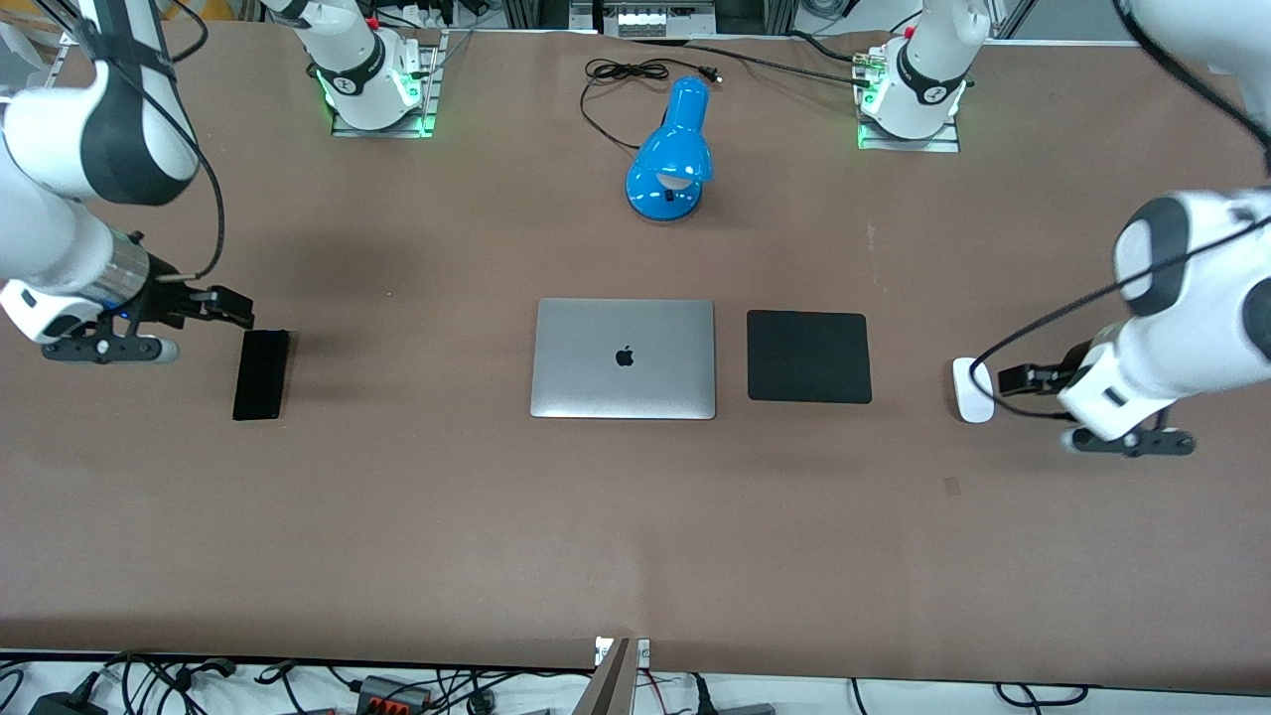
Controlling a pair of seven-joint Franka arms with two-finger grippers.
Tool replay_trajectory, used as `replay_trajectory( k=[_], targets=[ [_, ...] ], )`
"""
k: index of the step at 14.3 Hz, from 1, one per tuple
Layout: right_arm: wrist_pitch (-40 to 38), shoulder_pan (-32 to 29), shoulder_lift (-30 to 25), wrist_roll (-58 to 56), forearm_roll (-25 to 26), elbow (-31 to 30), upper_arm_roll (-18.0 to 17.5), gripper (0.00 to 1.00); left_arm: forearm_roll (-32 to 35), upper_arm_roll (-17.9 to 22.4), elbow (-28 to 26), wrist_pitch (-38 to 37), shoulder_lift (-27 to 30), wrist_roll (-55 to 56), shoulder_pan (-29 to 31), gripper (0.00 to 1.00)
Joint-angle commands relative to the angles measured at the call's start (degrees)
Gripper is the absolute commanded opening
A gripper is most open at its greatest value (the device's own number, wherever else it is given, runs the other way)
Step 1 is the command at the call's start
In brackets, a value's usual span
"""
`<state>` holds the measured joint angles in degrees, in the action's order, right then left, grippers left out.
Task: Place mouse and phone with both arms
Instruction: 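Lower the right gripper onto the phone while the left gripper reaches the mouse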
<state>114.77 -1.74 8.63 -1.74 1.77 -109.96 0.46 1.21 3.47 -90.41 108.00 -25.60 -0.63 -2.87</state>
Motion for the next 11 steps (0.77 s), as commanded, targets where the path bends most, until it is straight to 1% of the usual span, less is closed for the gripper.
replay_trajectory(
  k=[1,3,5,7,9,11],
  targets=[
    [3.9,-0.7,4.7,0.6,2.5,-0.1,0.4,1.00,-0.3,0.0,1.0,2.1,-5.4,0.1,0.9,1.00],
    [6.6,-2.5,7.8,0.5,3.7,-0.1,0.4,1.00,-0.3,-0.3,-1.8,6.9,-6.8,-0.3,2.1,1.00],
    [8.2,-3.6,10.1,0.1,3.9,0.0,0.3,1.00,-0.3,-0.3,-8.3,13.2,-6.5,0.0,1.6,1.00],
    [9.8,-3.9,13.4,0.5,3.9,0.4,0.4,1.00,-0.4,-0.4,-13.0,18.5,-6.3,-0.4,3.9,1.00],
    [12.2,-4.9,16.5,0.5,4.6,0.4,1.6,1.00,-0.4,-0.5,-15.7,20.4,-5.7,-0.3,4.3,1.00],
    [12.4,-5.2,17.8,0.5,4.7,0.5,1.7,1.00,-0.4,-0.5,-16.0,20.4,-5.5,-0.5,5.5,1.00]
  ],
)
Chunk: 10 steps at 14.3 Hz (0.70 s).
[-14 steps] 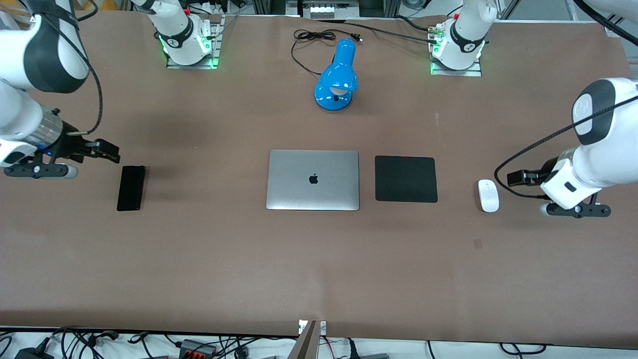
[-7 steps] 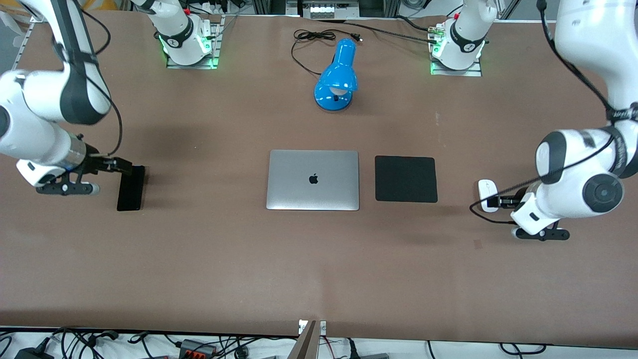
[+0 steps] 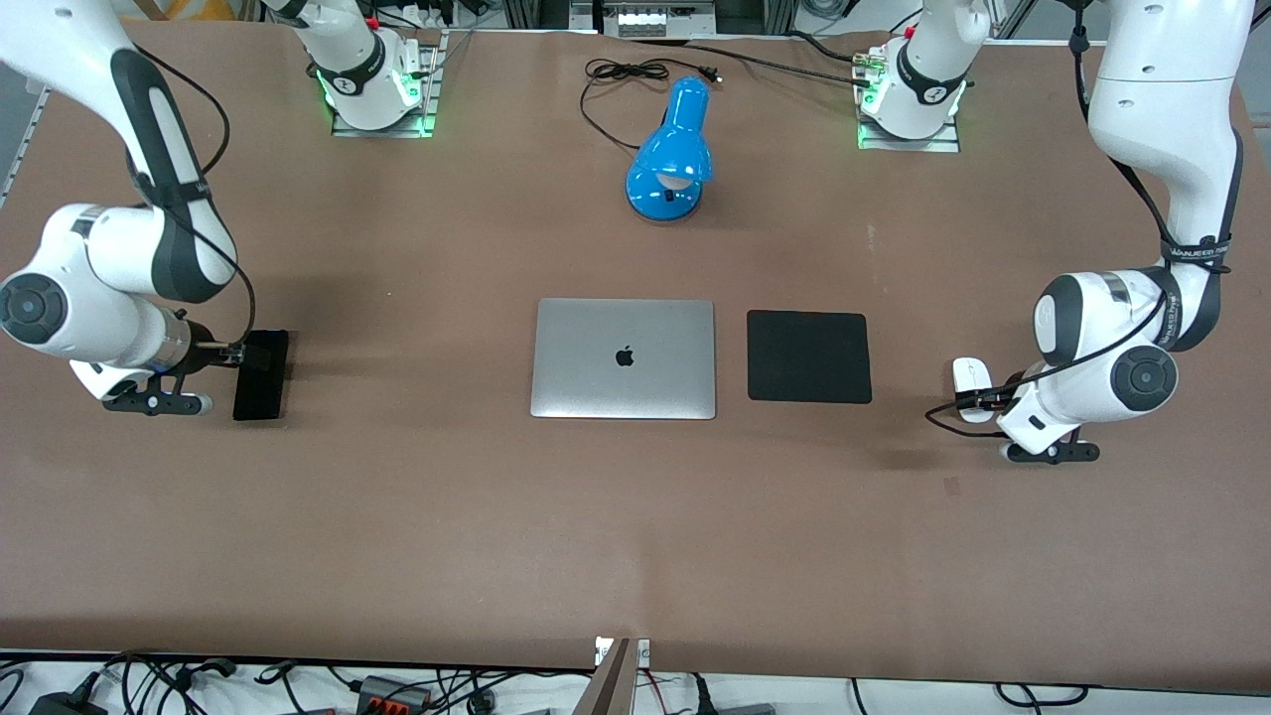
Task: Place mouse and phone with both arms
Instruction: 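Lower the right gripper onto the phone while the left gripper reaches the mouse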
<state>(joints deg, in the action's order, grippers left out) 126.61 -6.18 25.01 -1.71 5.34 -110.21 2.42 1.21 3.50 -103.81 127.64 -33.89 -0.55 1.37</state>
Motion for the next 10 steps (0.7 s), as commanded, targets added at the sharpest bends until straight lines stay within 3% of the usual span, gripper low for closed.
replay_trajectory(
  k=[1,5,8,10],
  targets=[
    [1.0,-0.7,2.2,0.5,1.3,1.0,-0.2,1.00,-0.9,-0.5,-2.9,0.9,2.7,-0.2,1.2,1.00],
    [3.3,-0.8,5.1,0.5,1.5,1.3,-0.2,1.00,-0.9,-1.1,-3.5,4.0,2.4,-0.1,0.7,1.00],
    [7.3,-0.9,7.3,0.4,1.7,1.4,-0.2,1.00,-0.9,-1.7,-8.9,12.1,2.6,-0.7,0.7,1.00],
    [8.1,-0.8,8.1,0.6,1.5,1.8,-0.2,1.00,-0.8,-1.7,-9.3,12.6,2.6,-0.8,0.8,1.00]
  ],
)
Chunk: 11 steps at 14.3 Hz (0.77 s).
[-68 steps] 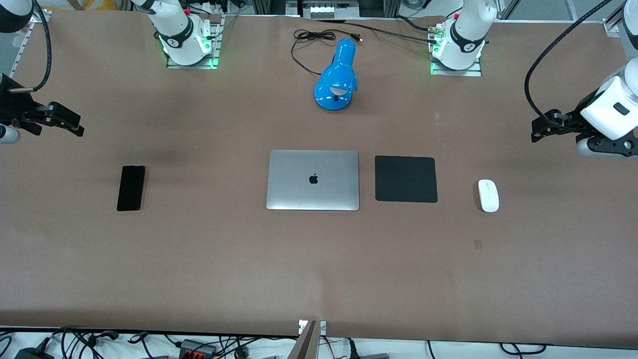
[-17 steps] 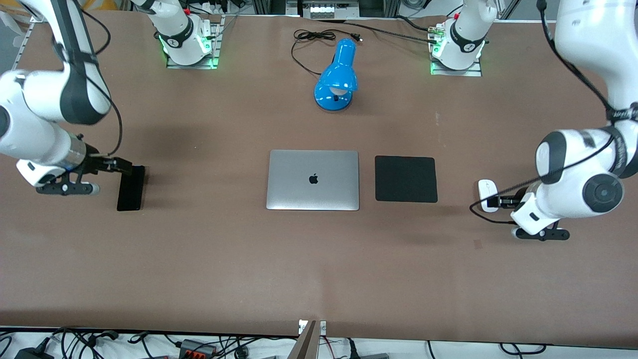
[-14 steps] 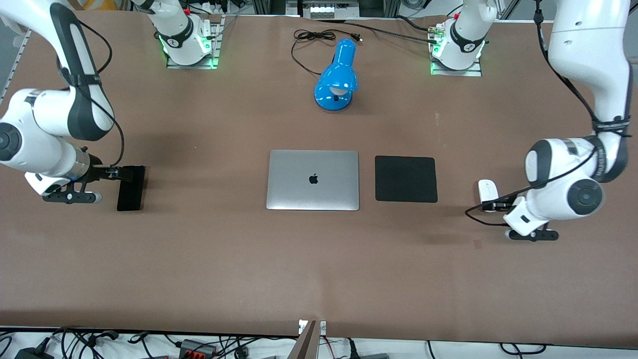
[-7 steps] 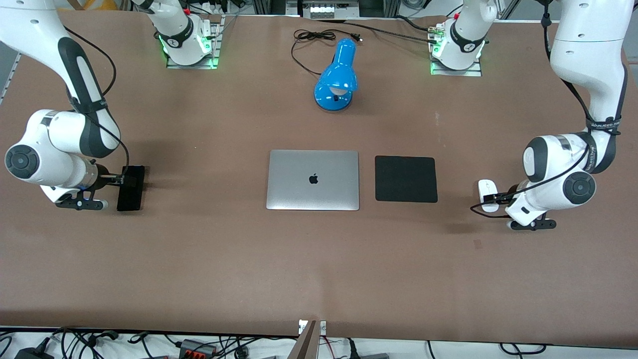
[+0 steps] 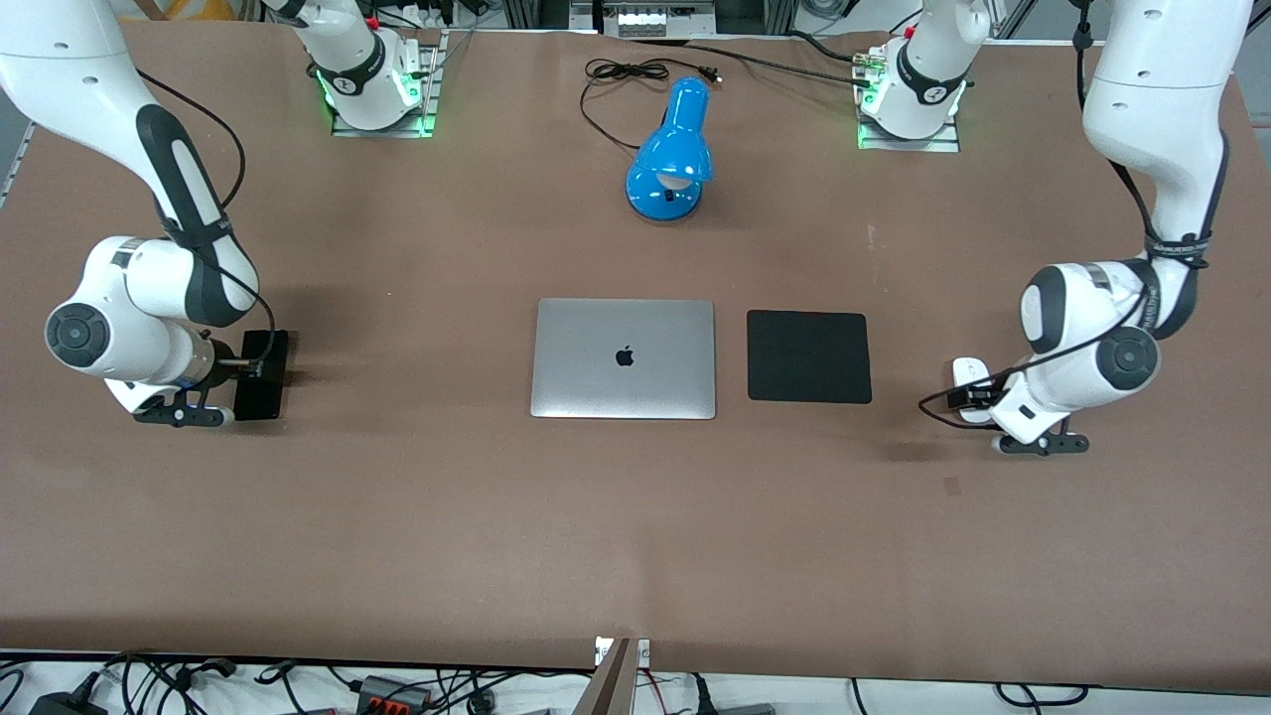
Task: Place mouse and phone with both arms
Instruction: 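Close the right gripper on the phone while the left gripper grasps the mouse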
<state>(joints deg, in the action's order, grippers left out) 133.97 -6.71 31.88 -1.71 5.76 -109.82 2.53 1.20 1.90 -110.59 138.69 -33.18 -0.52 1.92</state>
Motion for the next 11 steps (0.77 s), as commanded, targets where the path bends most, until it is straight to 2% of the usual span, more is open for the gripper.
replay_trajectory(
  k=[1,3,4,6,7,8,9,11],
  targets=[
    [0.8,-0.4,1.9,0.5,1.4,2.4,-0.3,1.00,-0.8,-0.1,-2.5,1.6,1.9,-0.8,0.3,1.00],
    [0.9,-0.5,2.8,0.1,1.7,2.7,-0.2,1.00,-0.8,-0.2,-2.5,1.7,1.5,-0.8,0.3,0.69],
    [1.1,-0.6,2.9,0.0,2.1,2.7,-0.2,1.00,-0.8,-0.2,-2.5,1.4,1.6,-1.0,0.2,0.57],
    [1.2,-0.7,3.0,0.2,2.7,2.7,-0.2,1.00,-0.7,-0.2,-2.4,1.4,1.9,-1.8,0.4,0.43],
    [1.2,-0.7,3.0,0.5,2.7,2.7,-0.2,1.00,-0.7,-0.2,-1.9,1.0,2.3,-2.3,0.4,0.41],
    [1.2,-0.7,3.1,0.5,2.6,2.7,-0.3,1.00,-0.6,-0.3,-1.7,0.8,3.6,-3.0,0.3,0.34],
    [1.2,-0.7,3.1,0.6,2.6,2.7,-0.3,1.00,-0.6,-0.3,-1.5,0.8,4.4,-4.0,-0.2,0.33],
    [1.1,-0.7,3.4,0.6,2.2,2.7,-0.3,1.00,-0.7,-3.1,2.8,-1.6,4.7,-4.2,-0.2,0.32]
  ],
)
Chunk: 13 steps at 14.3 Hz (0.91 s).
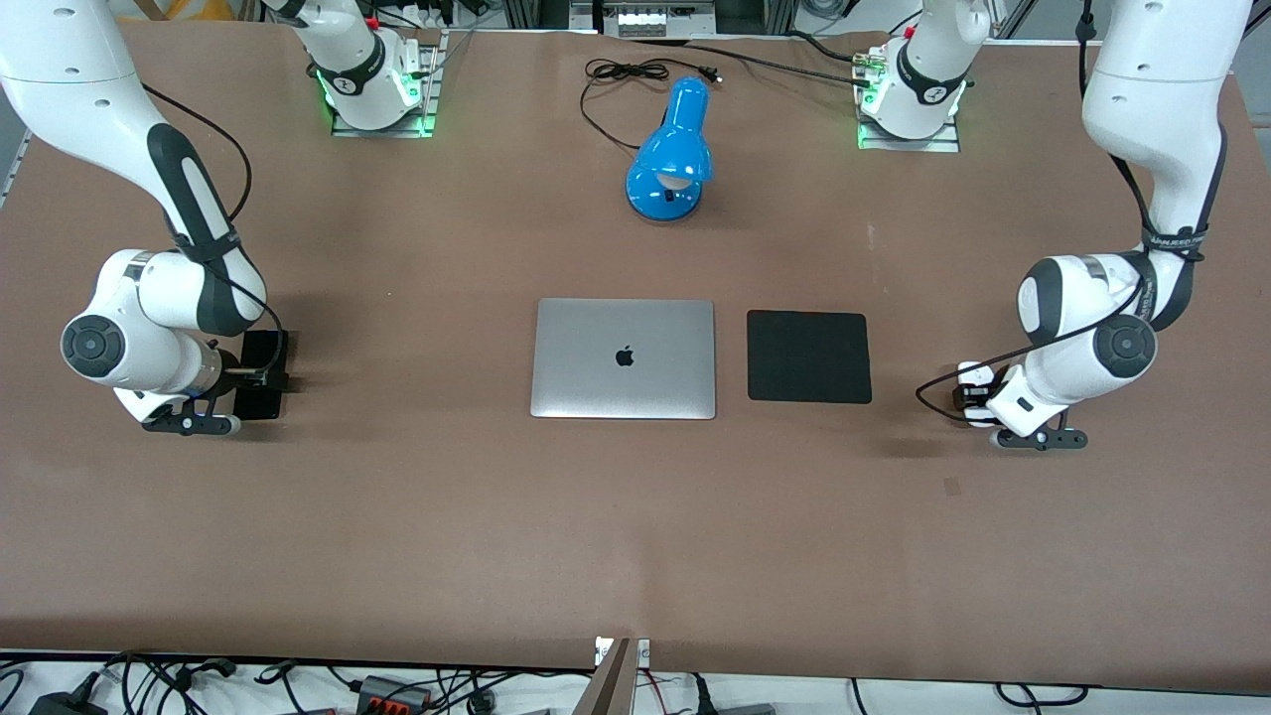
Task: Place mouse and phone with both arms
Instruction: 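Close the right gripper on the phone while the left gripper grasps the mouse, then carry the white mouse with the left gripper onto the black mouse pad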
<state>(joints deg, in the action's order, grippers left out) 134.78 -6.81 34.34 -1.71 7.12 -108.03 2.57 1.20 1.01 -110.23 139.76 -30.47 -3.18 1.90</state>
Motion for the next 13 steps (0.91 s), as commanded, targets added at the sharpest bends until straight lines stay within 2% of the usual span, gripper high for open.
replay_trajectory(
  k=[1,3,4,8,11,13],
  targets=[
    [0.3,-0.6,0.9,0.6,0.7,0.9,-0.4,1.00,-0.9,-3.5,4.3,-5.7,1.9,-0.5,-0.3,0.32],
    [0.4,-0.7,1.0,0.6,0.4,0.9,-0.4,1.00,-1.0,-7.2,5.6,-8.1,1.6,3.5,-1.9,0.33],
    [0.3,-0.7,1.0,0.7,0.4,0.9,-0.4,1.00,-0.9,-7.9,5.7,-8.0,1.0,7.3,-3.8,0.32],
    [0.5,-1.8,1.6,0.6,-0.8,0.9,-0.5,1.00,-0.1,-7.3,5.6,-7.8,-2.0,19.8,-12.6,0.32],
    [0.3,-1.6,1.7,0.6,-0.8,0.8,-0.5,1.00,0.1,-7.9,2.0,-7.8,-0.4,20.3,-13.3,0.33],
    [0.3,-1.7,1.7,0.6,-0.8,0.8,-0.5,1.00,0.1,-7.9,1.4,-6.3,-0.8,20.8,-15.0,0.34]
  ],
)
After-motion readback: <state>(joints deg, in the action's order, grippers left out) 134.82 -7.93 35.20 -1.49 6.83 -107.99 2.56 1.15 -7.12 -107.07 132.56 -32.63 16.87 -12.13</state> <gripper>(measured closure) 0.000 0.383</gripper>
